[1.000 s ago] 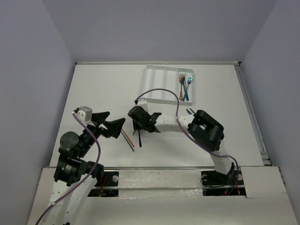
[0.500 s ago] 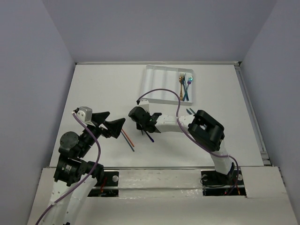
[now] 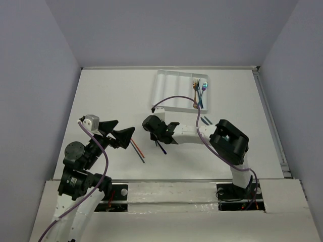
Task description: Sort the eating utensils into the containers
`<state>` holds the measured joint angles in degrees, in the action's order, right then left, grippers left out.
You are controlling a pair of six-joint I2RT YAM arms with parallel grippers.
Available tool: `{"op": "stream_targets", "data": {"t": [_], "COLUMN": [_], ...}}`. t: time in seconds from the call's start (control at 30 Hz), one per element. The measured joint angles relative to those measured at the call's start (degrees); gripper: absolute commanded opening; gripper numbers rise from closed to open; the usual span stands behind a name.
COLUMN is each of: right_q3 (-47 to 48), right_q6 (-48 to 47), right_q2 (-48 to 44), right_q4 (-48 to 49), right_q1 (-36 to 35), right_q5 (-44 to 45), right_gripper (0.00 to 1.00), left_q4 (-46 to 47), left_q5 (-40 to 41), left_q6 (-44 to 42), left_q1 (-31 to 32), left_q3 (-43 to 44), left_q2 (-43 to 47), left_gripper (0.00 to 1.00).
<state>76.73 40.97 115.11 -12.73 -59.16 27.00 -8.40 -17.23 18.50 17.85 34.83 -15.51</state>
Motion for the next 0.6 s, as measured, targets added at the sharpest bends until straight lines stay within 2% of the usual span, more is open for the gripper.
{"op": "stream_targets", "data": {"t": [0.03,0.07,0.23,0.43,0.6], "right_q3": [-0.35,-0.52,-0.72,-2.73,-2.99], "right_q6": [0.0,0.0,-0.02,-2.19,-7.06], "right_q2": [-0.52,-0.94,-2.56,-6.27,-11.56], "right_q4": [0.13,0.15,0.55,0.79,2.19], "right_q1": [0.0,0.0,0.0,1.16,7.17], "right_q5": [0.02,0.02,0.07,0.5,-0.72], "right_gripper": [0.14,0.08,0.0,0.0,0.0], "left_q4": [0.0,0.0,0.0,0.0,0.0], "left_q5": [-0.02,0.0,-0.02,-0.04,-0.02], "left_q6": [0.02,0.0,0.02,0.02,0.02], "left_q1": [0.0,0.0,0.0,0.0,0.0], "left_q3": [0.0,0.0,0.0,0.0,0.0], "left_q2": [0.0,0.0,0.0,0.02,0.33], "left_gripper": [0.99,0.99,0.99,0.99,0.99]}}
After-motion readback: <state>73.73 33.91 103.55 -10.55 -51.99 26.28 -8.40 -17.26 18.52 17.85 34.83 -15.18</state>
